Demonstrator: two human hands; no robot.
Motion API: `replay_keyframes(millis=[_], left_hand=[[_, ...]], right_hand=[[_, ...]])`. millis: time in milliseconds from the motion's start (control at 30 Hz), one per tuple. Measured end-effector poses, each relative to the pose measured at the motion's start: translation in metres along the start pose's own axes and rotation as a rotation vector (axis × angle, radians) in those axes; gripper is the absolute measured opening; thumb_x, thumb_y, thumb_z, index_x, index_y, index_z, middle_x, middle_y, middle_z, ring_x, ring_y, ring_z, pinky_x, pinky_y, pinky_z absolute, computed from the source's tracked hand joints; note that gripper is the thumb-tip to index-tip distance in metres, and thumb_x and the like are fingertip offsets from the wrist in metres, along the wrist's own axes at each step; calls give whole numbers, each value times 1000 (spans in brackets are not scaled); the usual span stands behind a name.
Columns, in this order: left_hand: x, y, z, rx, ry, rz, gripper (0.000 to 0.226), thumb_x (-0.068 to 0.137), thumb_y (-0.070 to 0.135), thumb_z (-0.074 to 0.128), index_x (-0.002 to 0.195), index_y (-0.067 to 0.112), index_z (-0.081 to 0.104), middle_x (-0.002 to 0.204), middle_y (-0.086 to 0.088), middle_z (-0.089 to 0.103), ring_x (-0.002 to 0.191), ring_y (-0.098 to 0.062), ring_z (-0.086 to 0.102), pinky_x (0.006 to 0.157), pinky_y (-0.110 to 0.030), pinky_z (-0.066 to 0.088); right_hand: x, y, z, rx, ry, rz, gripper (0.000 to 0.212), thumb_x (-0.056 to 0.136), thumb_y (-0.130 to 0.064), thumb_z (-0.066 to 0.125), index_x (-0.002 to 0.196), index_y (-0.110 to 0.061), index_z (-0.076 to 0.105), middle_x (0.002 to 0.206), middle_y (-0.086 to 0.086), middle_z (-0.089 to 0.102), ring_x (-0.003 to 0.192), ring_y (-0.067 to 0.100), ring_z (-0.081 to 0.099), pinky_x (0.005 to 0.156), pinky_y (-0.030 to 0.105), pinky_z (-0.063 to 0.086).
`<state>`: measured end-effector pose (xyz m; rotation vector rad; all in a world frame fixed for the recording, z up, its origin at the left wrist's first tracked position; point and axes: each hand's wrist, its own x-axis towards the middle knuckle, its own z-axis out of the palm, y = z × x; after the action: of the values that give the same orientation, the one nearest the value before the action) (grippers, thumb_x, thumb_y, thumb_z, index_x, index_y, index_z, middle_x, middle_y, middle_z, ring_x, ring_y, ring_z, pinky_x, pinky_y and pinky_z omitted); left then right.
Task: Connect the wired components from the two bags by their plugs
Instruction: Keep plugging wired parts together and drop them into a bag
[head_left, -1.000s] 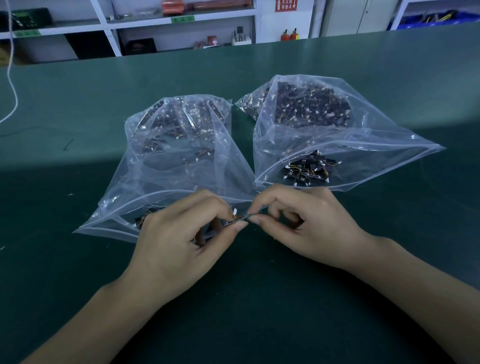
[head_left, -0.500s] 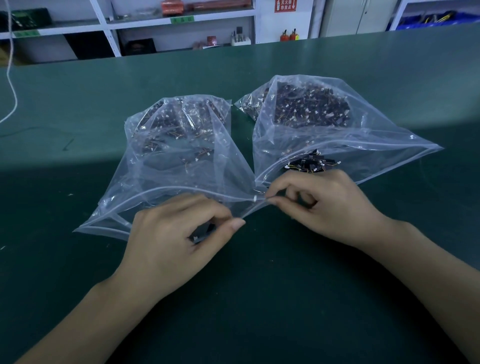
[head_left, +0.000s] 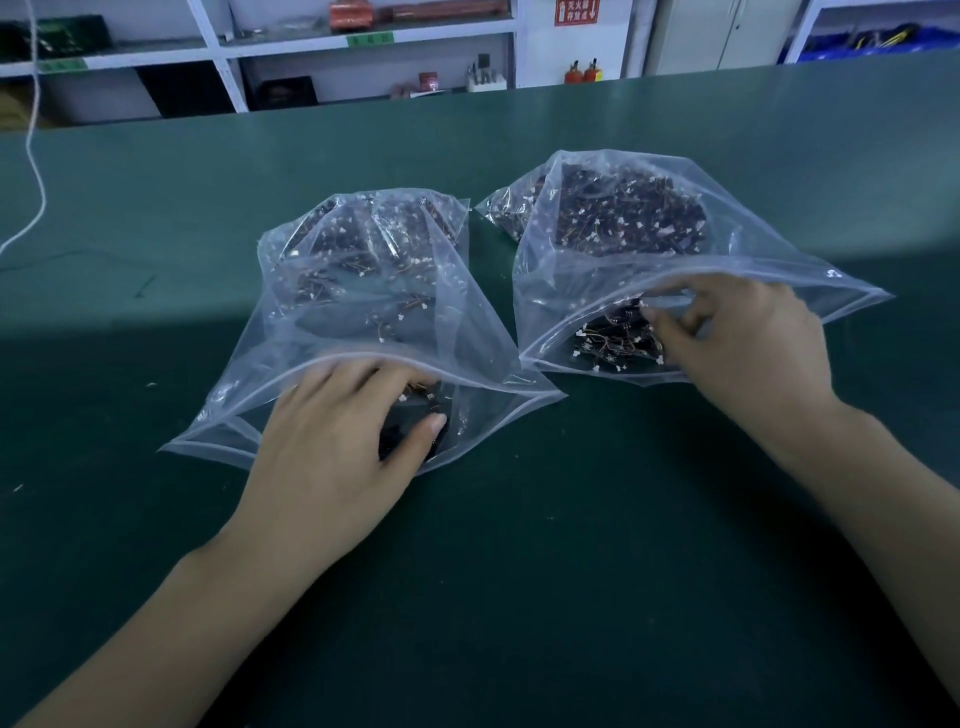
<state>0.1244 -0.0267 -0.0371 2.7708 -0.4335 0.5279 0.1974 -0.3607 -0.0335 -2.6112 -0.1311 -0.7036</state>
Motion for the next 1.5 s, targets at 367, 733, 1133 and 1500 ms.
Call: replay_keyframes(millis=[367, 733, 1133, 1500], left_hand=[[1, 6, -6, -7, -61, -52, 18, 92, 50, 69, 101, 37, 78, 101, 20, 73, 106, -16, 68, 97, -41, 50], [1, 8, -4, -29, 60, -4, 12, 87, 40, 78, 92, 30, 75, 90, 15, 74, 92, -18, 69, 81, -36, 53], [-2, 14, 2, -364, 315, 234, 21, 98, 20, 78, 118, 15, 81, 97, 8, 74, 84, -9, 69, 77, -22, 54], [-4, 28, 2, -524, 304, 287, 11, 97, 23, 78, 93, 13, 76, 94, 14, 68, 83, -6, 67, 78, -12, 48]], right_hand=[[-11, -17, 7, 49, -6, -10, 14, 98, -29, 69, 89, -39, 66, 53, -12, 58, 54, 2, 49, 59, 18, 26], [-18, -30, 6, 118, 47, -121, 14, 98, -25, 70, 105, -34, 78, 55, -7, 58, 57, 19, 57, 62, 33, 50], [-31, -48, 4, 324, 70, -345, 14, 97, -13, 70, 104, -20, 81, 55, -27, 37, 49, 0, 41, 56, 27, 43], [-44, -65, 3, 483, -132, -615, 29, 96, -38, 75, 117, -18, 79, 66, -21, 45, 52, -13, 34, 61, 7, 32]])
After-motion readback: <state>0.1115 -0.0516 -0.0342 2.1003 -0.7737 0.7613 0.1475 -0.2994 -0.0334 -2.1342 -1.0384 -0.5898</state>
